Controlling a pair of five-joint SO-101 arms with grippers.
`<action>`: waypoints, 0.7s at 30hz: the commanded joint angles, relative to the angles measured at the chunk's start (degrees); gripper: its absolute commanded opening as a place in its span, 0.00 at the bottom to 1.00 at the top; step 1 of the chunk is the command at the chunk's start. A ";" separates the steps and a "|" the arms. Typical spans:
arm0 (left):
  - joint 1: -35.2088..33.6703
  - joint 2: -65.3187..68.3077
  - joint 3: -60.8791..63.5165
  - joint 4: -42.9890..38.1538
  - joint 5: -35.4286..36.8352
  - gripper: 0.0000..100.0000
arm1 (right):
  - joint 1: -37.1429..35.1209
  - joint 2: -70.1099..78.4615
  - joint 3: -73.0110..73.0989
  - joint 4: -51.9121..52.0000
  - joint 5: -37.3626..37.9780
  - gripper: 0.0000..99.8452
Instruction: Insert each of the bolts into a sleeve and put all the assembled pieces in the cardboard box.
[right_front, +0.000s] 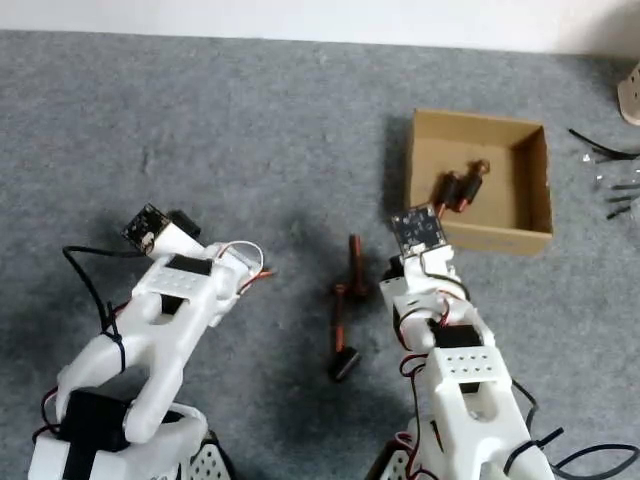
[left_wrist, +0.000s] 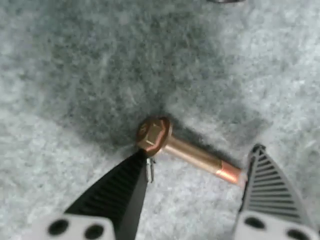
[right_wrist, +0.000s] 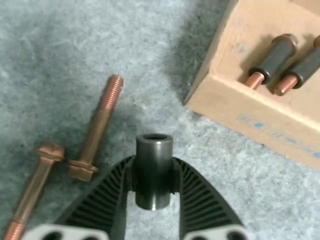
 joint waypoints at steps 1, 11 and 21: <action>-1.10 -1.36 0.13 -1.41 0.62 0.25 | 0.66 -1.19 -0.31 -1.80 -0.18 0.00; -6.90 -1.45 -0.31 -1.58 0.44 0.01 | 0.66 -1.19 -0.31 -1.80 -0.18 0.00; -2.59 -2.07 -4.44 -0.79 -3.78 0.01 | 0.75 -1.19 2.86 -6.20 2.20 0.00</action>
